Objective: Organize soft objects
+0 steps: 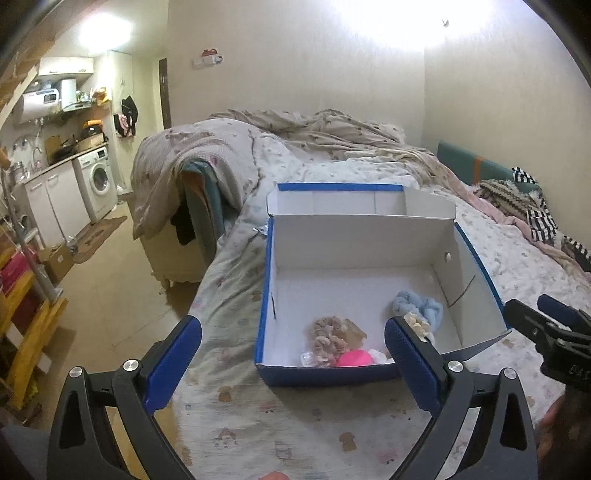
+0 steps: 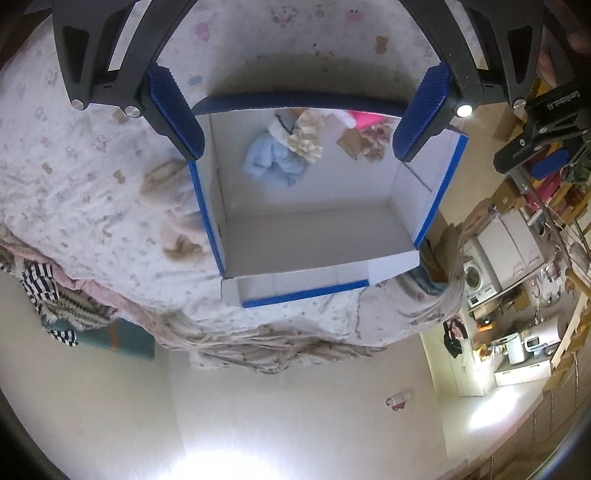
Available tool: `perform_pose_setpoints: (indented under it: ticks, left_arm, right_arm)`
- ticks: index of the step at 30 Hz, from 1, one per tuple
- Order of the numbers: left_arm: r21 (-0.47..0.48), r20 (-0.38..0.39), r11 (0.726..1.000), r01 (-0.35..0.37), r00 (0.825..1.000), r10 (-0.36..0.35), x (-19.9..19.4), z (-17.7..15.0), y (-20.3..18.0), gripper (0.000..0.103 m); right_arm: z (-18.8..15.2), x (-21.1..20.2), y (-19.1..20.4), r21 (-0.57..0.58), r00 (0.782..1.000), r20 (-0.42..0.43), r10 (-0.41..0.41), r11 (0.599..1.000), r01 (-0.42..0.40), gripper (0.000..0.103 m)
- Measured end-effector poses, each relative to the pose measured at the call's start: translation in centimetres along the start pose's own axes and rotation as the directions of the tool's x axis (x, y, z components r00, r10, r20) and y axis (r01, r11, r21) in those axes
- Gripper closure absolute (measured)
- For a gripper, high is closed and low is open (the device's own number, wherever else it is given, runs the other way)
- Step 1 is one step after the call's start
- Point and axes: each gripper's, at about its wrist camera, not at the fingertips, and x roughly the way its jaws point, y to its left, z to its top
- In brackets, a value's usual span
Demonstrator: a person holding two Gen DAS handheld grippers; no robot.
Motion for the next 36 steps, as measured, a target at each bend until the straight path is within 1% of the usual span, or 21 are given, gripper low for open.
perform_pose_setpoints:
  ticks: [4,15,21,30,36]
  left_arm:
    - [-0.02,-0.023,1.0,0.018,1.0,-0.018,0.7,0.1,0.0,0.004]
    - [-0.07,-0.06,0.997,0.027,0.998,-0.032,1.8,-0.1,0.5,0.004]
    - [-0.077,-0.077,0.997,0.029,0.996,-0.035,2.1,-0.3,0.4,0.004]
    - [-0.069,-0.08,0.998,0.013,0.997,-0.018,2.3,-0.4,0.3,0.004]
    - [-0.07,-0.081,0.997,0.016,0.996,-0.021,2.3,-0.4,0.4,0.004]
  right_arm:
    - [0.0,0.3,0.2,-0.004,1.0,-0.011,0.004,1.0,-0.004,0.0]
    - [-0.2,0.7,0.7,-0.014,1.0,-0.018,0.005,1.0,-0.005,0.0]
    - [-0.3,0.7,0.7,-0.016,1.0,-0.022,0.005,1.0,-0.006,0.0]
    - [-0.4,0.8,0.7,-0.02,1.0,-0.027,0.004,1.0,-0.005,0.0]
    - [-0.4,0.9,0.7,-0.021,1.0,-0.029,0.004,1.0,-0.005,0.0]
